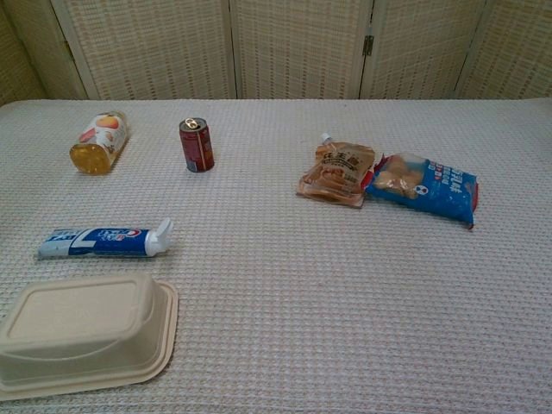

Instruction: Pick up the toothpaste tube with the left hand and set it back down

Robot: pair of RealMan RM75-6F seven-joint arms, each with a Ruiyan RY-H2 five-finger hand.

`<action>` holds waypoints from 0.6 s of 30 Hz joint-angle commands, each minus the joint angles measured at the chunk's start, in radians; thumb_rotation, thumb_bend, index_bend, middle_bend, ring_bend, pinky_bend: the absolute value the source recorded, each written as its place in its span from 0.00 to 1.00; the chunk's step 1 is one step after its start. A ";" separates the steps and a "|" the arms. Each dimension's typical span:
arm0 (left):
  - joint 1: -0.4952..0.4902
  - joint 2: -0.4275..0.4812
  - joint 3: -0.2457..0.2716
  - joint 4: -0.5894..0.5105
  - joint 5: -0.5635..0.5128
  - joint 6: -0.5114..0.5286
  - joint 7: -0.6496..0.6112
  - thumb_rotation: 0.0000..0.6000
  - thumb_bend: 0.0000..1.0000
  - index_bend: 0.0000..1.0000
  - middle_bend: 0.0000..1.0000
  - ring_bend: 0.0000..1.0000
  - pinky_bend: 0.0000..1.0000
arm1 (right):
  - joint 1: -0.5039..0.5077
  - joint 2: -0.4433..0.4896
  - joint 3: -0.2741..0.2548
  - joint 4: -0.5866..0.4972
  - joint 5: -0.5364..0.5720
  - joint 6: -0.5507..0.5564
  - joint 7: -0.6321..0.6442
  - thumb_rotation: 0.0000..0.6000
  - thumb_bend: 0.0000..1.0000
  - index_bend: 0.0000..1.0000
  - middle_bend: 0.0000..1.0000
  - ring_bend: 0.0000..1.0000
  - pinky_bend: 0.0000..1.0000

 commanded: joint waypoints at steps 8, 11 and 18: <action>-0.012 -0.017 -0.003 0.015 0.014 0.000 -0.011 1.00 0.27 0.10 0.10 0.08 0.00 | -0.004 0.004 0.001 -0.005 0.004 0.006 0.002 1.00 0.01 0.00 0.00 0.00 0.00; -0.021 -0.019 -0.005 0.015 0.021 -0.008 -0.013 1.00 0.27 0.10 0.10 0.08 0.00 | -0.009 0.006 0.001 -0.006 0.003 0.013 0.007 1.00 0.01 0.00 0.00 0.00 0.00; -0.071 -0.016 -0.015 0.005 0.052 -0.055 -0.038 1.00 0.27 0.11 0.10 0.09 0.00 | -0.015 0.014 0.002 -0.009 -0.003 0.028 0.015 1.00 0.01 0.00 0.00 0.00 0.00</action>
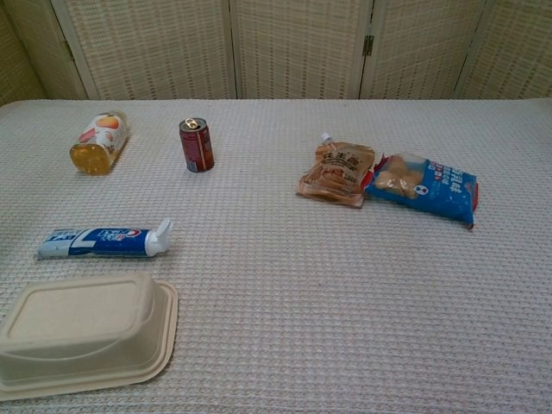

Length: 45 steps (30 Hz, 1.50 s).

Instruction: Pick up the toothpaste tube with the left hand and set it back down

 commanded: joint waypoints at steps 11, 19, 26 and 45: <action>-0.162 -0.044 -0.048 0.044 0.012 -0.173 -0.016 1.00 0.27 0.14 0.12 0.12 0.00 | -0.008 0.012 0.005 -0.001 -0.005 0.017 0.018 1.00 0.01 0.00 0.00 0.00 0.00; -0.254 -0.112 -0.046 0.093 -0.021 -0.301 0.027 1.00 0.27 0.14 0.13 0.13 0.00 | -0.008 0.009 0.004 0.009 -0.003 0.013 0.030 1.00 0.01 0.00 0.00 0.00 0.00; -0.304 -0.167 -0.028 0.137 -0.062 -0.382 0.090 1.00 0.27 0.12 0.13 0.12 0.00 | -0.009 0.006 0.006 0.019 0.005 0.008 0.040 1.00 0.01 0.00 0.00 0.00 0.00; -0.364 -0.292 -0.011 0.288 -0.163 -0.464 0.134 1.00 0.27 0.07 0.10 0.10 0.00 | -0.010 0.000 0.008 0.031 0.008 0.007 0.053 1.00 0.01 0.00 0.00 0.00 0.00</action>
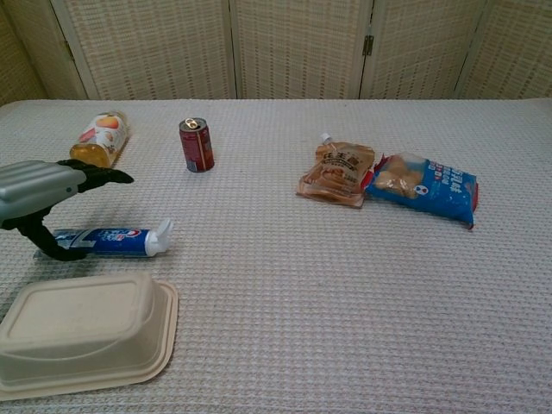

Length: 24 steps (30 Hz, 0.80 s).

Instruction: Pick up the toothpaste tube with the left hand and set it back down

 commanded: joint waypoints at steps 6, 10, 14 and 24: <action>-0.028 -0.055 -0.002 0.102 -0.035 -0.033 -0.014 1.00 0.27 0.09 0.10 0.10 0.00 | 0.001 -0.002 0.000 0.001 0.002 -0.003 0.000 1.00 0.01 0.00 0.00 0.00 0.00; -0.032 -0.074 -0.020 0.136 -0.052 -0.031 -0.066 1.00 0.27 0.12 0.10 0.11 0.00 | 0.000 -0.002 0.002 0.003 0.005 -0.003 0.001 1.00 0.01 0.00 0.00 0.00 0.00; -0.040 -0.074 -0.028 0.147 -0.058 -0.042 -0.107 1.00 0.27 0.15 0.10 0.13 0.00 | 0.001 -0.003 0.002 0.003 0.006 -0.006 -0.001 1.00 0.01 0.00 0.00 0.00 0.00; -0.056 -0.070 0.000 0.143 -0.015 -0.051 -0.149 1.00 0.33 0.40 0.27 0.24 0.01 | 0.001 -0.007 0.001 0.007 0.010 -0.010 0.000 1.00 0.01 0.00 0.00 0.00 0.00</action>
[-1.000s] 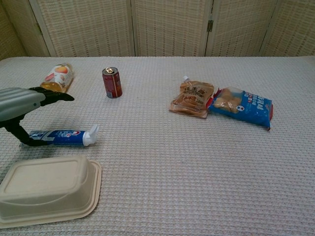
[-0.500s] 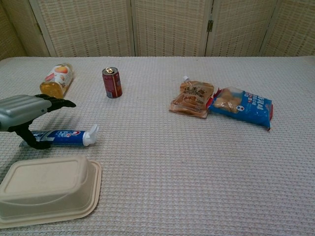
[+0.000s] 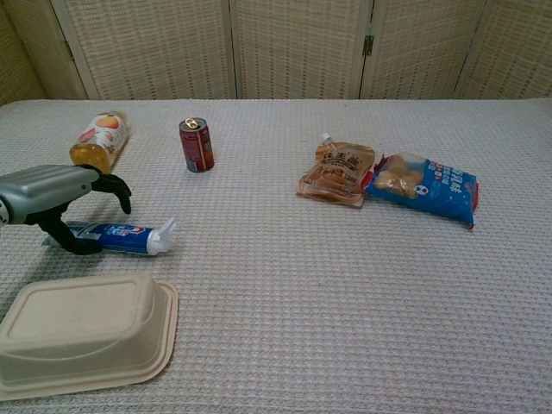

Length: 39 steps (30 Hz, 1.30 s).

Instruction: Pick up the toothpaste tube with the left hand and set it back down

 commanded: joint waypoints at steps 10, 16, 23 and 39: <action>-0.008 -0.028 0.011 0.045 0.010 0.010 -0.017 1.00 0.35 0.45 0.37 0.33 0.05 | -0.001 -0.002 0.001 0.002 0.005 -0.003 0.000 1.00 0.01 0.00 0.00 0.00 0.00; -0.006 -0.044 0.016 0.087 0.034 0.033 -0.056 1.00 0.38 0.51 0.47 0.41 0.10 | 0.001 -0.001 0.002 0.000 0.006 -0.006 -0.003 1.00 0.01 0.00 0.00 0.00 0.00; -0.012 -0.062 0.035 0.164 0.083 0.038 -0.164 1.00 0.55 0.59 0.59 0.53 0.29 | 0.000 0.001 0.001 -0.006 0.003 -0.003 -0.006 1.00 0.01 0.00 0.00 0.00 0.00; -0.061 -0.004 0.060 0.148 0.272 0.177 -0.483 1.00 0.74 0.73 0.75 0.67 0.62 | 0.080 0.102 -0.014 -0.128 -0.125 -0.077 0.006 1.00 0.01 0.00 0.01 0.02 0.00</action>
